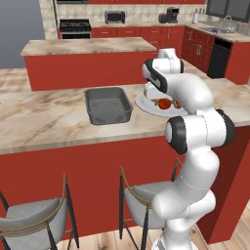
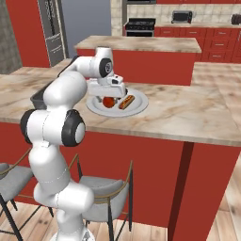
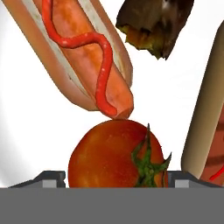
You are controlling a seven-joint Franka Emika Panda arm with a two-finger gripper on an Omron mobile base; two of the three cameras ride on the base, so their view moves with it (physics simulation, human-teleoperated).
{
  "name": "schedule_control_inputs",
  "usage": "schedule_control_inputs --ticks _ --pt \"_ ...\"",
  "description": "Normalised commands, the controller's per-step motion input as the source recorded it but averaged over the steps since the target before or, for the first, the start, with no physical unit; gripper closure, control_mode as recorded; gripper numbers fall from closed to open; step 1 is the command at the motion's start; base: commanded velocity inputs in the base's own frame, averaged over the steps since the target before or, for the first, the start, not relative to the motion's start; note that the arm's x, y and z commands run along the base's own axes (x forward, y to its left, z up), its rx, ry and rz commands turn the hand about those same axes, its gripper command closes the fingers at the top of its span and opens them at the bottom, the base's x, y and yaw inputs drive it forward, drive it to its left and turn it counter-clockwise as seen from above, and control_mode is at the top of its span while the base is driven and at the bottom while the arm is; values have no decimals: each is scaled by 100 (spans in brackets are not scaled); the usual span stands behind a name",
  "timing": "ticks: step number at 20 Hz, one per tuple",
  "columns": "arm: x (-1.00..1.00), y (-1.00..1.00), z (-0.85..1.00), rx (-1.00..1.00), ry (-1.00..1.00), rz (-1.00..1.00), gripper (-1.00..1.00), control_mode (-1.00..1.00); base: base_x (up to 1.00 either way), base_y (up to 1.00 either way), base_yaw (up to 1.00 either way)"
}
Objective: Place one cooked food and one vegetable from the large plate to each tupperware container.
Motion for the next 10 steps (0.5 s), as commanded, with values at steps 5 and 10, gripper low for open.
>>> schedule_control_inputs --ticks 5,10 --pt "-11 6 4 0 3 -2 100 -100 0 0 0" --pt "-3 75 83 5 0 -1 100 -100 0 0 0"
